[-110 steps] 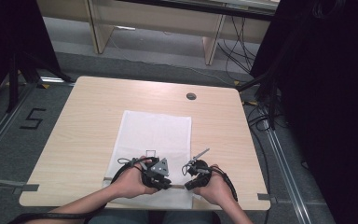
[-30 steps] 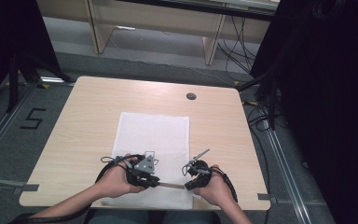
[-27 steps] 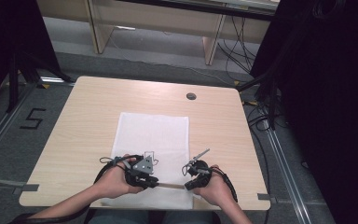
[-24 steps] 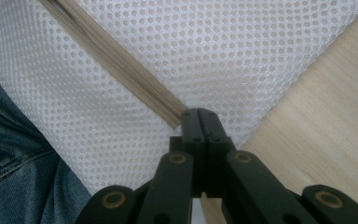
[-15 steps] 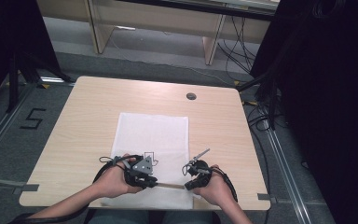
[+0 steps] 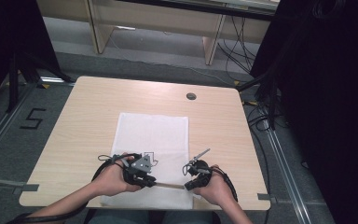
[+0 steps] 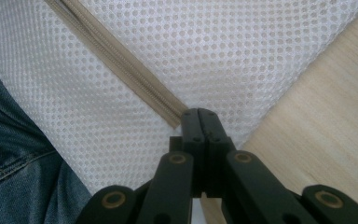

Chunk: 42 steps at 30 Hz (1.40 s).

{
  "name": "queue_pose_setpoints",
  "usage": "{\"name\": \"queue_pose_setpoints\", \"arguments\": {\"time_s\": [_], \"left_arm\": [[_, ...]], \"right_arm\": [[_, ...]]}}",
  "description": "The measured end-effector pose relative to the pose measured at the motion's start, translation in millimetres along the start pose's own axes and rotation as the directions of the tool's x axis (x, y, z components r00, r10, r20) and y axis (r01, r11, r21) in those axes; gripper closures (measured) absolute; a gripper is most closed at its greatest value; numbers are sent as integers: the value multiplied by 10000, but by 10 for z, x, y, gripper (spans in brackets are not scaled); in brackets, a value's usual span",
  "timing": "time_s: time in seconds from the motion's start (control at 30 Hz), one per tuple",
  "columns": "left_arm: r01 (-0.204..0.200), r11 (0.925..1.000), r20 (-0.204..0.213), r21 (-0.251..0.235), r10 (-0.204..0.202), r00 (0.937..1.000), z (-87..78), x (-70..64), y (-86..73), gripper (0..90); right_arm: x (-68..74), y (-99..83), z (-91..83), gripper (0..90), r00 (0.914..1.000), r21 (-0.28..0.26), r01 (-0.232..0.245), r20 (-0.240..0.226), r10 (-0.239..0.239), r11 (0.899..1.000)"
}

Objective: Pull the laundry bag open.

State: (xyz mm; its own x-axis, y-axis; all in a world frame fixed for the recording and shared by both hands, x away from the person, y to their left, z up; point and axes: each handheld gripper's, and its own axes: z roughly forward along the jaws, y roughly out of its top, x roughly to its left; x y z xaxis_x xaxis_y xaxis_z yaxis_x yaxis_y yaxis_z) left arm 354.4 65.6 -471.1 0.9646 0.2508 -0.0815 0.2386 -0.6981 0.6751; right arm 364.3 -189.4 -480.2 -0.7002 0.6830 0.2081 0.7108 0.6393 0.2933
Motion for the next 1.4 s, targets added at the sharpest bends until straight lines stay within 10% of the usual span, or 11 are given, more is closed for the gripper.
{"name": "queue_pose_setpoints", "arguments": {"time_s": [1.4], "left_arm": [[464, 9988, 279, 184, -469, 9985, -41, 87, -204, 821]], "right_arm": [[96, 39, 21, 900, 9982, 213, 498, 333, -505, 9985]]}}
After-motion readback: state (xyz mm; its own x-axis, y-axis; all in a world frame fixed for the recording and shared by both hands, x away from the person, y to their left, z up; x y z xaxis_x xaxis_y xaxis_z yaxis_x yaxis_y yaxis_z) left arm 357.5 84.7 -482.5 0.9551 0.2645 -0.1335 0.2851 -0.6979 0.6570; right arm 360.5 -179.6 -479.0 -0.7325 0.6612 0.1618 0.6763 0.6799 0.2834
